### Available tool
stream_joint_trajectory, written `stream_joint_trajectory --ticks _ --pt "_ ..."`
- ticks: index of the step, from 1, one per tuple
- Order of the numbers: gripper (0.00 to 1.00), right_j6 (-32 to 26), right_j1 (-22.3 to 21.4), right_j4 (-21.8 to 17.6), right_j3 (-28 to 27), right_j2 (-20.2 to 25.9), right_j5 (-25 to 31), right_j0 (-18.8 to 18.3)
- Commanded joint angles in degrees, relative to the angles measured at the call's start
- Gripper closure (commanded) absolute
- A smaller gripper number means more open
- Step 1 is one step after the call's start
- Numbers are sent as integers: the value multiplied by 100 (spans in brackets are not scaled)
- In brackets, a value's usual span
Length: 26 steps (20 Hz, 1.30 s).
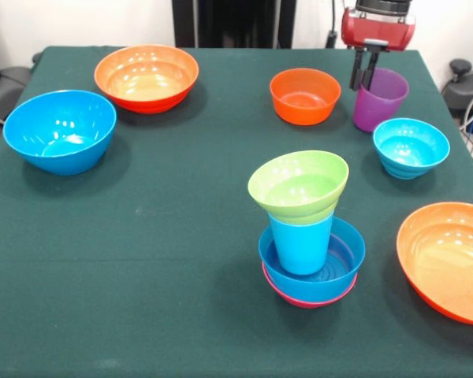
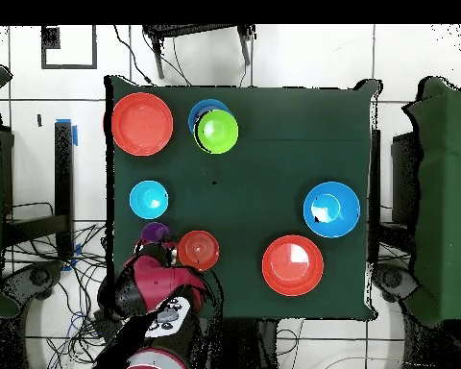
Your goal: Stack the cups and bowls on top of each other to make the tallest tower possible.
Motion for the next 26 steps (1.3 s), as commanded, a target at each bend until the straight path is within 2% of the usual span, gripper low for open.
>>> stream_joint_trajectory --ticks 1,13,20,26 --pt "100 1023 -409 113 168 365 9 -17" --pt "100 554 -1474 -4 179 389 1298 -348" --pt "100 442 -1499 -6 -101 477 1649 -475" --pt "100 222 -1634 -167 -114 717 1823 -880"
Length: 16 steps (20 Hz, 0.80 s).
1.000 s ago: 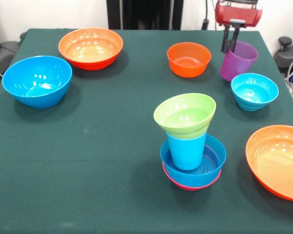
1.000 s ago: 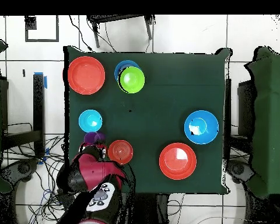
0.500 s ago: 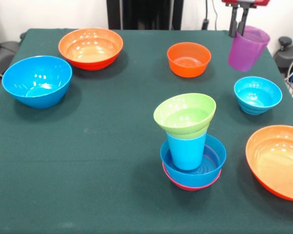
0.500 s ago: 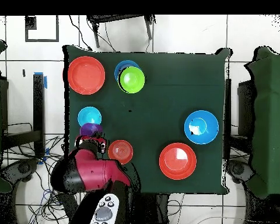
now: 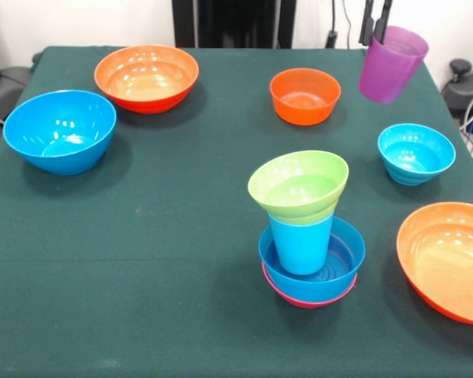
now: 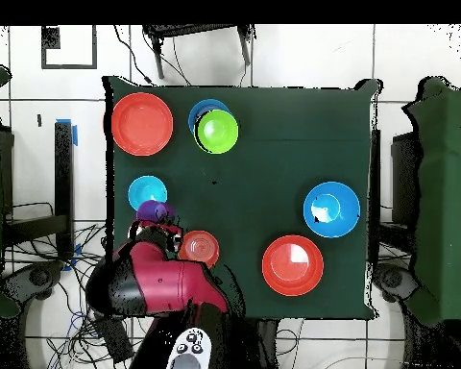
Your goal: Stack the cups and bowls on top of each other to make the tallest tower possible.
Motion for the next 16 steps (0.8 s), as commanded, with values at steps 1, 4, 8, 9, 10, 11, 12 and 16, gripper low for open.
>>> stream_joint_trajectory --ticks 1,4,8,9,10,11,12,16 --pt "100 158 -66 -196 -133 744 828 -518" --pt "100 58 19 -286 -240 785 845 -655" --pt "100 12 68 -311 -396 754 974 -672" --pt "100 -22 79 -309 -465 760 1048 -699" --pt "100 -39 68 -312 -494 786 1066 -730" --pt "100 -63 49 -310 -531 800 1121 -761" --pt "100 -85 26 -304 -565 806 1196 -773" --pt "100 -113 -49 -297 -681 759 1391 -764"
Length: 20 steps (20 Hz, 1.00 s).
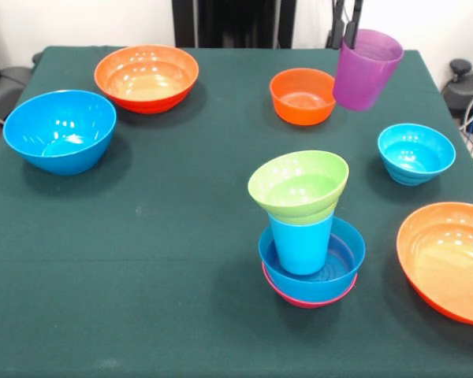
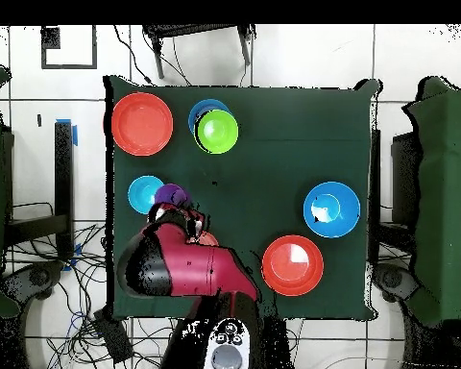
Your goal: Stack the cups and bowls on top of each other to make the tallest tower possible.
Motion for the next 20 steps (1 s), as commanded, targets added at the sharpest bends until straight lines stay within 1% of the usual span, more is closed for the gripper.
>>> stream_joint_trajectory --ticks 1,11,20 --pt "100 -105 49 -304 -430 540 1120 -79" --pt "100 -129 -147 -331 -565 545 1520 -116" --pt "100 -215 -164 -390 -804 553 1790 -183"
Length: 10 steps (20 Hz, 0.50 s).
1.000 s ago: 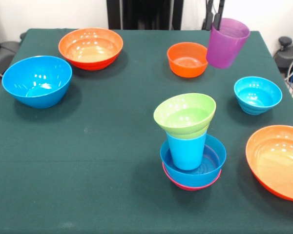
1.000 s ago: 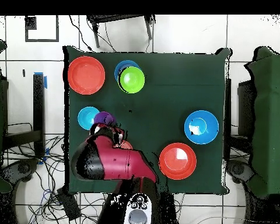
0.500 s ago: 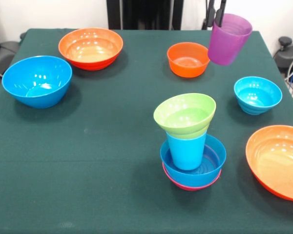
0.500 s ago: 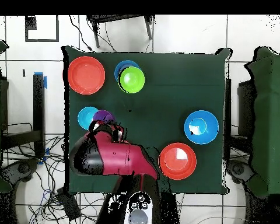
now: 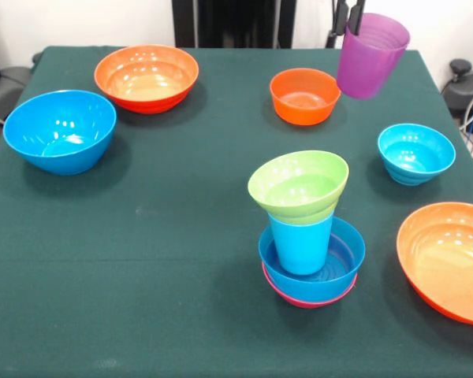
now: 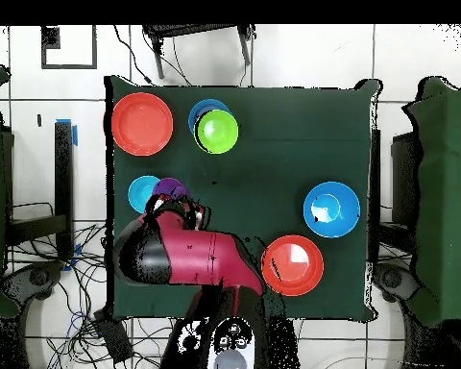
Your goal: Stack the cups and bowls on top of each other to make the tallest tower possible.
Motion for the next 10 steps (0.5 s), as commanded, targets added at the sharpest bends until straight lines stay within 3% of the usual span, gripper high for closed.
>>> stream_joint_trajectory --ticks 1,10 --pt "100 -219 48 -394 -384 518 793 -114" --pt "100 -458 -103 -382 -666 635 1304 -327"
